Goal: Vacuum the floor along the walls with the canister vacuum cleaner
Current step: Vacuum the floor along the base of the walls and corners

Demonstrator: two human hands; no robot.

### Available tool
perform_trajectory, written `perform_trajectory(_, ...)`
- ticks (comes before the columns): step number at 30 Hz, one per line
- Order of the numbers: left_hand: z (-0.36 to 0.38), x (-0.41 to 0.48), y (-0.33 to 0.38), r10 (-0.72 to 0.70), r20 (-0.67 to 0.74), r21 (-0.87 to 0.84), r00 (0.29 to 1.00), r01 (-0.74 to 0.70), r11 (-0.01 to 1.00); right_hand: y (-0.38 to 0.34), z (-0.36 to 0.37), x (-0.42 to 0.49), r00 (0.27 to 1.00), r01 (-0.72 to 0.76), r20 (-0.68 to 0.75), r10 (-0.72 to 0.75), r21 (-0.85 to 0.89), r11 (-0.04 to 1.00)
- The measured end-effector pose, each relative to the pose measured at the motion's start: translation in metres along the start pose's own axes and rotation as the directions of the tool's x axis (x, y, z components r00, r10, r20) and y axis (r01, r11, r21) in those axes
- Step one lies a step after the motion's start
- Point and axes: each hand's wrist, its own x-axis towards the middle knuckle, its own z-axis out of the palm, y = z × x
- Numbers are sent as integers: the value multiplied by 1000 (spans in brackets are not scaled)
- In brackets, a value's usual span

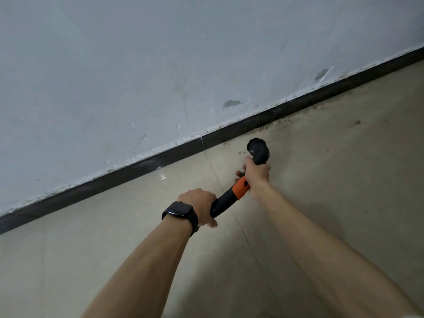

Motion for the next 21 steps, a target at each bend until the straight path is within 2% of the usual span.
perform_trajectory(4, -1, 10, -13, 10, 59, 54, 998, -13, 998, 8, 10, -8, 1000, -18, -27, 15, -137, 990)
perform_trajectory(8, 0, 19, -31, -7, 119, 17, 993, 5, 1000, 19, 8, -19, 999, 12, -45, -29, -334, 942)
perform_trajectory(10, 3, 22, -35, 13, 157, 9, 987, -14, 1000, 25, 5, -24, 999, 23, -24, -33, -343, 939)
perform_trajectory(13, 9, 26, -43, 31, 187, -30, 982, -26, 999, 30, 3, -29, 999, -38, -17, 35, -306, 951)
perform_trajectory(16, 12, 27, -51, 30, 170, -78, 985, -17, 997, 31, 3, -33, 997, -79, -4, 81, -284, 956)
perform_trajectory(21, 16, 26, -53, 49, 98, -146, 994, -34, 989, 33, 14, -42, 997, -69, 20, 77, -274, 959)
